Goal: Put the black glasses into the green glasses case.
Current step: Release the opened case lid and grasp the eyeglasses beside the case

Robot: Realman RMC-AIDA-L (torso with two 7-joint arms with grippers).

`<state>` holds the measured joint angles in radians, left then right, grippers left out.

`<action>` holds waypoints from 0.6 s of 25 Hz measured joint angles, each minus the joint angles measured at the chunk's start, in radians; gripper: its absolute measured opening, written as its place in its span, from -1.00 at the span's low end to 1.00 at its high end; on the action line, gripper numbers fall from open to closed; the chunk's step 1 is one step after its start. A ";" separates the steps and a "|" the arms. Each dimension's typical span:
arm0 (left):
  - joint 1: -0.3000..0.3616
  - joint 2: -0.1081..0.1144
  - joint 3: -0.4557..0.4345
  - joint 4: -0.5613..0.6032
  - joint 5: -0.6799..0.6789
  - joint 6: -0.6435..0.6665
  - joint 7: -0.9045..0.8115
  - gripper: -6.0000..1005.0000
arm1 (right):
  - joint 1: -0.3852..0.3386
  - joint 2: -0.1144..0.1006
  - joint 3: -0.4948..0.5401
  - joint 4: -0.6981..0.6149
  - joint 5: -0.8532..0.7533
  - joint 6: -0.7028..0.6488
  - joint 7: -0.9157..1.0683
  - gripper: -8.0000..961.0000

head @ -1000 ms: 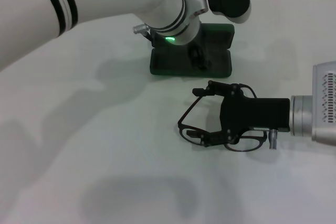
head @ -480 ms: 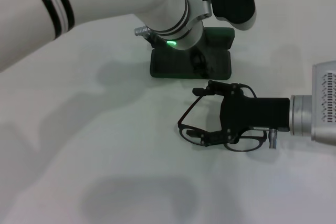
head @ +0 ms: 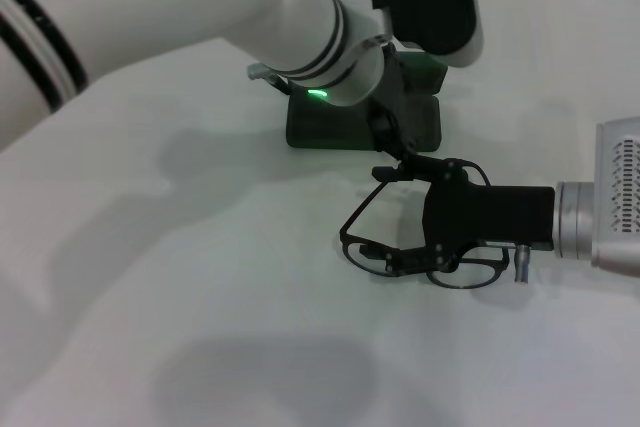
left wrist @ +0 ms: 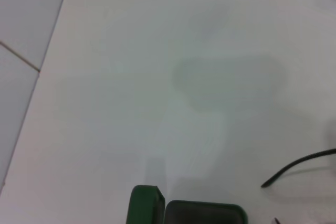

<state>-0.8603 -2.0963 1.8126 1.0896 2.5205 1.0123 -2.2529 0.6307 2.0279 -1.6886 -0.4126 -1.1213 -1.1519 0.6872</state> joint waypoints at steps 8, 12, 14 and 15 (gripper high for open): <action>0.100 0.001 -0.166 0.094 -0.280 0.038 0.210 0.41 | 0.000 0.000 0.004 0.003 0.000 0.006 0.000 0.81; 0.171 0.001 -0.308 0.085 -0.525 0.032 0.381 0.41 | 0.008 0.000 0.002 0.009 0.000 0.015 0.000 0.81; 0.196 0.001 -0.372 0.061 -0.638 0.025 0.454 0.41 | 0.009 0.000 0.002 0.009 0.000 0.015 0.000 0.81; 0.206 0.001 -0.400 0.046 -0.687 0.022 0.489 0.41 | 0.009 0.000 0.003 0.008 0.000 0.015 0.000 0.81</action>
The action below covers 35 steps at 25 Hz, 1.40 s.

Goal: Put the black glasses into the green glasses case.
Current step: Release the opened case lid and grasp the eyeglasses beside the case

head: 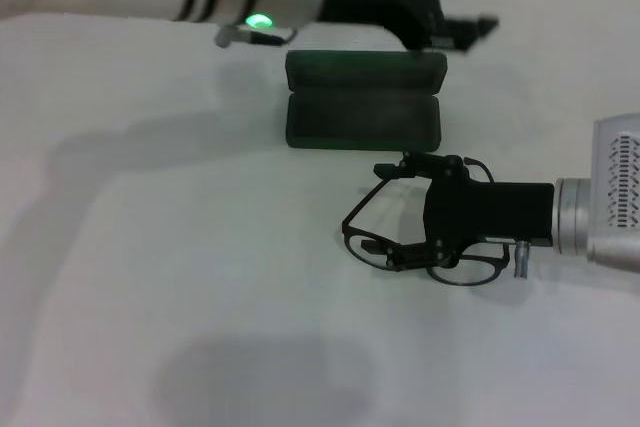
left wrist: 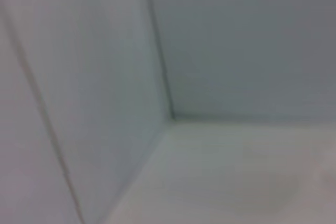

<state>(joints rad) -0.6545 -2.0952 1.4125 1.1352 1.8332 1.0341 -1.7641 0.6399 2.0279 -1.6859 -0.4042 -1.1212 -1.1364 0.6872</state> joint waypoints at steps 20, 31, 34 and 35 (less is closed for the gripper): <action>0.168 -0.004 -0.124 -0.722 -1.305 0.156 1.106 0.41 | -0.022 -0.011 0.028 -0.096 0.083 -0.005 0.026 0.78; 0.190 -0.005 -0.126 -0.869 -1.419 0.218 1.191 0.41 | -0.042 -0.069 0.031 -0.632 -0.567 -0.024 0.816 0.77; 0.202 -0.003 -0.128 -0.869 -1.420 0.216 1.191 0.41 | -0.058 -0.046 0.047 -0.797 -0.807 -0.076 1.029 0.76; 0.202 -0.003 -0.128 -0.870 -1.421 0.214 1.192 0.41 | -0.060 -0.030 0.061 -0.841 -0.882 -0.115 1.077 0.76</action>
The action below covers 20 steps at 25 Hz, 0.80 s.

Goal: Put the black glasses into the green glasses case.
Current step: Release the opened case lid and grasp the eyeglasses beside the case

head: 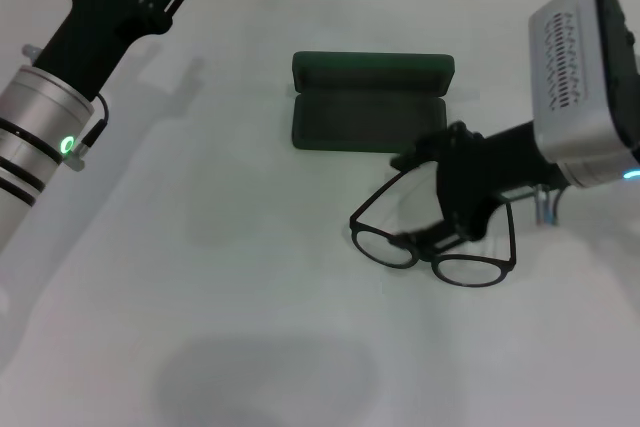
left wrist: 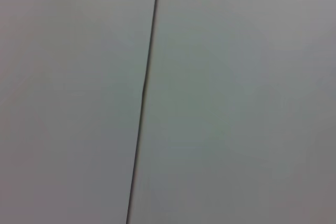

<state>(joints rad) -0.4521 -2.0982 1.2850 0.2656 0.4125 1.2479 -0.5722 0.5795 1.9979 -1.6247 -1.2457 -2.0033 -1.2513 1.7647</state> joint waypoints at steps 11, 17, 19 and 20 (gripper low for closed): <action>-0.017 0.000 0.001 -0.020 -0.002 -0.008 0.002 0.41 | 0.013 0.022 0.030 -0.113 -0.162 -0.195 0.139 0.75; -0.028 0.001 0.000 -0.023 -0.003 -0.015 0.002 0.41 | -0.012 0.026 -0.023 -0.092 -0.185 -0.127 0.142 0.72; -0.033 0.001 0.000 -0.023 -0.003 -0.019 0.002 0.41 | -0.023 0.027 -0.039 -0.089 -0.195 -0.098 0.142 0.71; -0.036 0.002 0.000 -0.023 -0.003 -0.021 0.002 0.41 | -0.026 0.028 -0.047 -0.087 -0.197 -0.086 0.142 0.70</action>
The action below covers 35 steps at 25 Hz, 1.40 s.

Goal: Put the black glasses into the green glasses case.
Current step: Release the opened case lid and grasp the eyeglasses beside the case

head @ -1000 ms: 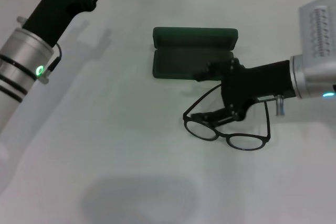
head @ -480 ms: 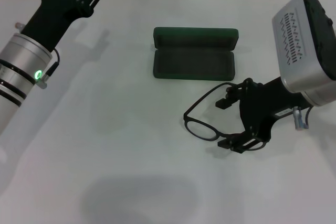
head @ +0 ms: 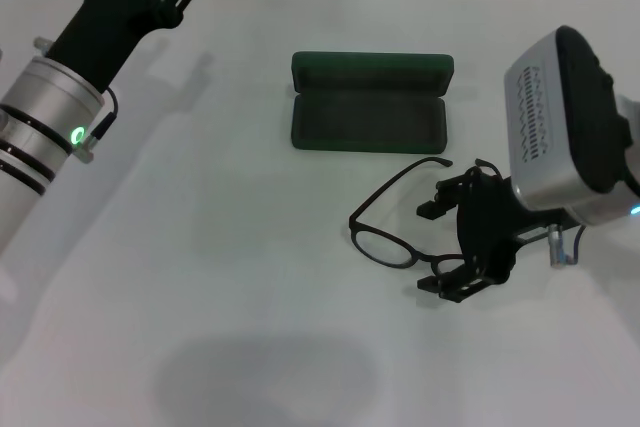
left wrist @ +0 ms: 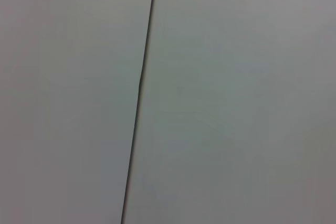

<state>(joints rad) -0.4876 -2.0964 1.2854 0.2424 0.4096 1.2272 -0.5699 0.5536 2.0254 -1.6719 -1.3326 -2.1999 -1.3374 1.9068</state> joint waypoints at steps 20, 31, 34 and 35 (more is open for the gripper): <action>-0.020 0.003 0.000 0.001 0.010 -0.027 0.012 0.40 | 0.011 0.001 -0.107 0.047 -0.007 0.096 0.001 0.19; -0.018 0.004 0.000 0.000 0.006 -0.027 0.033 0.40 | 0.046 0.002 -0.178 0.096 -0.024 0.175 0.002 -0.05; -0.015 0.004 -0.001 0.003 0.002 -0.026 0.036 0.40 | 0.049 0.002 -0.185 0.099 -0.025 0.184 0.003 -0.10; -0.014 0.004 -0.001 0.005 0.002 -0.026 0.036 0.40 | 0.049 0.003 -0.187 0.100 -0.025 0.186 0.003 -0.11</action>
<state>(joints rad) -0.5015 -2.0923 1.2840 0.2471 0.4117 1.2010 -0.5338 0.6024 2.0280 -1.8592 -1.2327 -2.2250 -1.1513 1.9101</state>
